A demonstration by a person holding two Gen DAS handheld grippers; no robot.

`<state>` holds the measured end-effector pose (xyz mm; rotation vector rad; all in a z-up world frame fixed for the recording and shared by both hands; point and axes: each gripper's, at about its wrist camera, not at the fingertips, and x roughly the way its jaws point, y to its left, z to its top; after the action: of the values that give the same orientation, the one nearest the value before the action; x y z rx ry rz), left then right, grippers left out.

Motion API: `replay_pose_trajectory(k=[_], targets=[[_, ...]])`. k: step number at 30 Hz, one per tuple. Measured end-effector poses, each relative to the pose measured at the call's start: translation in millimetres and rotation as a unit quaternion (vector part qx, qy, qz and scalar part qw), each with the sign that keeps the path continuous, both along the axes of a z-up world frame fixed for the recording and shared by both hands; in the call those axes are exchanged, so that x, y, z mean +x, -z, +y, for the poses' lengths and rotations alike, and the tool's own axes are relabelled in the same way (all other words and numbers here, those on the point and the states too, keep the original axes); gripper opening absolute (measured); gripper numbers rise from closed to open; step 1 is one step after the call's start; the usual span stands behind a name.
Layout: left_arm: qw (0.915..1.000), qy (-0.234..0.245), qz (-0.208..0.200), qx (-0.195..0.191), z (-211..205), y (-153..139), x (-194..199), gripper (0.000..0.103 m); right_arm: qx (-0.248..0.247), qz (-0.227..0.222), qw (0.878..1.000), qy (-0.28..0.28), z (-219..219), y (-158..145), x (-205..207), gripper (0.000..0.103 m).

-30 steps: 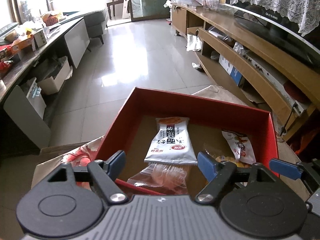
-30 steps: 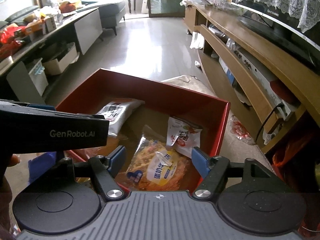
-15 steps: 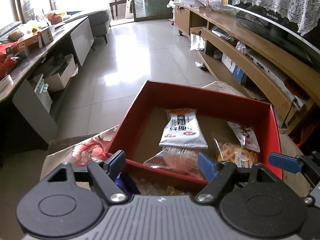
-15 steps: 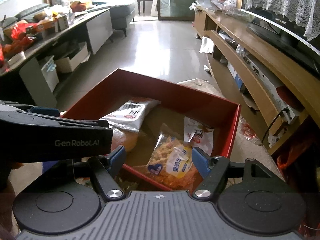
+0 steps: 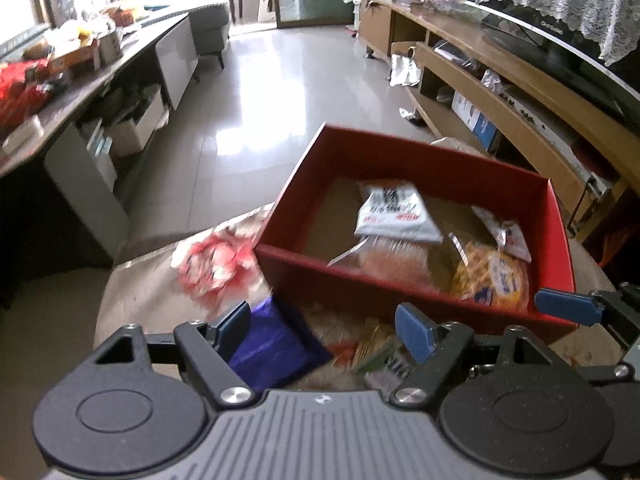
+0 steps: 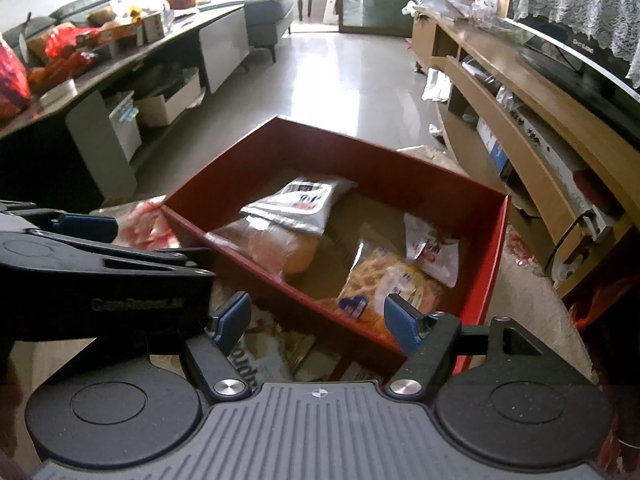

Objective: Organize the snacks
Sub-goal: 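Grasp the sausage pack with the left tool while the right tool grasps the Kaprons wafer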

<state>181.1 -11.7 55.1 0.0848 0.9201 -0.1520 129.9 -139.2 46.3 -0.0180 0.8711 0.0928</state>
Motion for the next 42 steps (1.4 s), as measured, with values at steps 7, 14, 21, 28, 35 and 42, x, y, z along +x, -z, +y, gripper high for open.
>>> replay_pose_trajectory(k=[7, 14, 21, 28, 35, 42], targets=[[0.9993, -0.026, 0.025, 0.004, 37, 15, -28, 0.084, -0.011, 0.025, 0.999, -0.03, 23, 9, -14, 0.08], [0.9963, -0.054, 0.067, 0.0, 81, 39, -62, 0.084, -0.043, 0.062, 0.994, -0.076, 57, 27, -34, 0.08], [0.9912, -0.056, 0.119, 0.008, 95, 71, -88, 0.084, -0.054, 0.081, 0.992, -0.081, 66, 35, -47, 0.08], [0.988, -0.039, 0.147, 0.027, 82, 92, -93, 0.085, -0.042, 0.076, 0.993, -0.079, 63, 30, -51, 0.08], [0.9885, -0.047, 0.144, 0.012, 81, 91, -98, 0.073, -0.017, 0.07, 0.997, -0.033, 24, 19, -41, 0.08], [0.9882, -0.037, 0.149, -0.004, 76, 86, -100, 0.072, 0.006, 0.072, 0.997, -0.008, 3, 19, -28, 0.08]])
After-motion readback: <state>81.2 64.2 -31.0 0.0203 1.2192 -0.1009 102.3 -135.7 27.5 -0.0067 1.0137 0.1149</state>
